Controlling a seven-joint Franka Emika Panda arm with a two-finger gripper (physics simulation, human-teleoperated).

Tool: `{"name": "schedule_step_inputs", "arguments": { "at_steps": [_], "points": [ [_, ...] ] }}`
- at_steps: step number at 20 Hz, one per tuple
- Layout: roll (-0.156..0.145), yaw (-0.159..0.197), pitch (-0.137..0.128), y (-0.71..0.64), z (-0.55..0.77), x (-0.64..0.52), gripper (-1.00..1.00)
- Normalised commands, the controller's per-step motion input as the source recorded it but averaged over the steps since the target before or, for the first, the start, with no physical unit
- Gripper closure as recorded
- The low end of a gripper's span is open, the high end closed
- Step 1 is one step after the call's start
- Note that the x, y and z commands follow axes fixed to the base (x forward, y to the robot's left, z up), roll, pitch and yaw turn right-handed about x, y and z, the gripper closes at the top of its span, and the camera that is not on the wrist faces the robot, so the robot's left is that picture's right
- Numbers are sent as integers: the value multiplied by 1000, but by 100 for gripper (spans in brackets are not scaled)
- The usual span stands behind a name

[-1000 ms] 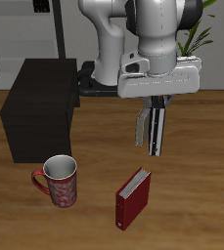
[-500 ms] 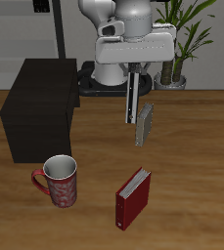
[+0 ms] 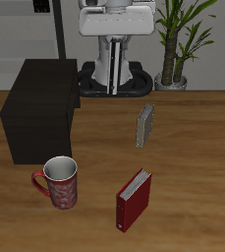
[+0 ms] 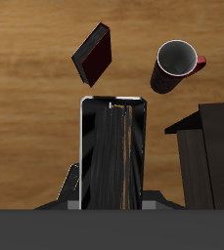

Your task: Place the striped book in the top region of the shelf

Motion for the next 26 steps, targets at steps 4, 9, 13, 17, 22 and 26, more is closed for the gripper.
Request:
{"name": "schedule_step_inputs", "arguments": {
  "at_steps": [4,9,13,17,22,26],
  "points": [
    [-99,37,-5,-195,50,-469,100],
    [-43,-21,-11,-163,119,-477,100],
    [-14,15,-4,-66,15,-305,100],
    [30,12,-19,60,-137,-496,100],
    [-34,36,1,142,-226,-110,100],
    [-126,104,11,389,-285,55,100]
  ]
}}
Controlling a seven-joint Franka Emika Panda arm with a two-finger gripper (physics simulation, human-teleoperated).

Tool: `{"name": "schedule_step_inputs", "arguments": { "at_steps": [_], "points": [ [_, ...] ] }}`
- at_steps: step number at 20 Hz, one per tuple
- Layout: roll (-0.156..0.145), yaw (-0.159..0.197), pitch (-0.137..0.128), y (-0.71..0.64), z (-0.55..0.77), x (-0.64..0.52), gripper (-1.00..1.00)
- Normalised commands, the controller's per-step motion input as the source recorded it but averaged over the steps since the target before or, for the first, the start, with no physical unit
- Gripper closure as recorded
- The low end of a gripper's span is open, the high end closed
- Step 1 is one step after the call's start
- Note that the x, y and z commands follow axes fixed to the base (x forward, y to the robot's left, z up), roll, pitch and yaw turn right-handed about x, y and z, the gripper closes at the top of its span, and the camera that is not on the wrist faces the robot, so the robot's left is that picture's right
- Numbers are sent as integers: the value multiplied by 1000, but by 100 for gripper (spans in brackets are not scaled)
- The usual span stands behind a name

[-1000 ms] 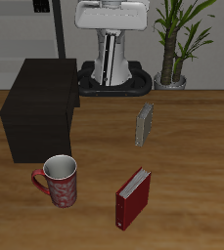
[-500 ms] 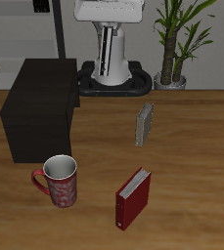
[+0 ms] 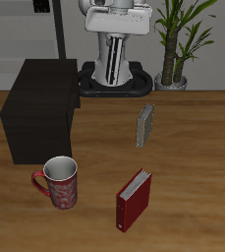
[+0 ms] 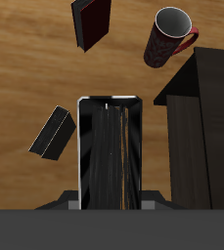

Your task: Place the striped book in the top region of the shelf

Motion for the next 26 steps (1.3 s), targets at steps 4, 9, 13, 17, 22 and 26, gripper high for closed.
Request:
{"name": "schedule_step_inputs", "arguments": {
  "at_steps": [4,9,13,17,22,26],
  "points": [
    [-140,86,75,501,-305,48,100],
    [-182,58,19,261,-41,69,100],
    [-153,31,-70,53,166,-36,100],
    [-163,6,-35,-89,139,10,100],
    [-141,1,-73,-169,193,-56,100],
    [-126,-31,-6,-172,26,73,100]
  ]
}}
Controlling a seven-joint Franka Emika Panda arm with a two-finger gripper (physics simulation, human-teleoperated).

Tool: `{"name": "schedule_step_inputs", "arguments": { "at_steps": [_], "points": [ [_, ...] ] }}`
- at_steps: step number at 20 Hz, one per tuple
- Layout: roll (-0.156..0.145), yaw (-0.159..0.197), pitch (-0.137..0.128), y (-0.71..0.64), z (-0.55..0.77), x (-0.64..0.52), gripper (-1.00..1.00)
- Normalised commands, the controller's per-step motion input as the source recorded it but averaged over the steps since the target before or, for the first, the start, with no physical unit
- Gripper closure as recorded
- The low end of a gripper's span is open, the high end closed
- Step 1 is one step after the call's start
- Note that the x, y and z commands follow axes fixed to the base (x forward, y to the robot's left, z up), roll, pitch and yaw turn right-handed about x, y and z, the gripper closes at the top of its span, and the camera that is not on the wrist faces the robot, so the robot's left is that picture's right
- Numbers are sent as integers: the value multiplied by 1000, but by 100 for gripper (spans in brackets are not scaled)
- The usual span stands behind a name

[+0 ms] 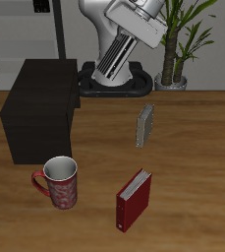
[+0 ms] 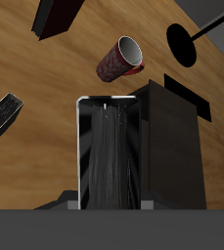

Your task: Place the striped book in the top region of the shelf

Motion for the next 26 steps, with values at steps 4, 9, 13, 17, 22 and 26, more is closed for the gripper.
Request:
{"name": "schedule_step_inputs", "arguments": {
  "at_steps": [4,9,13,17,22,26],
  "points": [
    [-110,-20,20,-142,-75,92,100],
    [-78,2,24,-6,-157,112,100],
    [-88,-20,-15,30,-173,26,100],
    [-43,-8,23,111,-194,48,100],
    [12,24,30,313,-221,17,100],
    [-34,-4,19,252,-209,25,100]
  ]
}}
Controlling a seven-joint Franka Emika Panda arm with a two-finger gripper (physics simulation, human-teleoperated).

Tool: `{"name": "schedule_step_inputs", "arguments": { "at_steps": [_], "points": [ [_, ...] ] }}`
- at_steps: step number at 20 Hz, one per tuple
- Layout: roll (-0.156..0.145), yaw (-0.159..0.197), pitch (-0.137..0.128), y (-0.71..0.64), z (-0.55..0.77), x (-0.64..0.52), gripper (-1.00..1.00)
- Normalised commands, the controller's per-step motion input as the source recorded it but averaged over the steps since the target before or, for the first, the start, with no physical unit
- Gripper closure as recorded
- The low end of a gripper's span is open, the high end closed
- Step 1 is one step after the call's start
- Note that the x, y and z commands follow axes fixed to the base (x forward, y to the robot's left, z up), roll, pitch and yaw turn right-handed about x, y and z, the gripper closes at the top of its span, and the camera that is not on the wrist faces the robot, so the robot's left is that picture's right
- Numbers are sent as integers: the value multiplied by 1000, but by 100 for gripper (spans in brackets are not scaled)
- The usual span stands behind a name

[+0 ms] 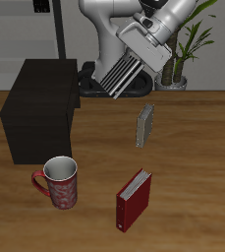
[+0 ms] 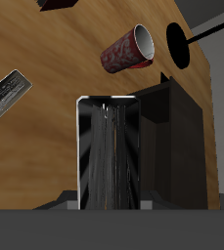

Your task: Place the striped book in the top region of the shelf

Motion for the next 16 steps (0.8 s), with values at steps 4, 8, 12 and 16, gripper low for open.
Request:
{"name": "schedule_step_inputs", "arguments": {
  "at_steps": [4,8,12,16],
  "points": [
    [1,20,-2,206,-165,-55,100],
    [3,21,27,224,-214,-22,100],
    [-23,14,3,91,-132,18,100],
    [-40,4,4,79,-162,-41,100]
  ]
}}
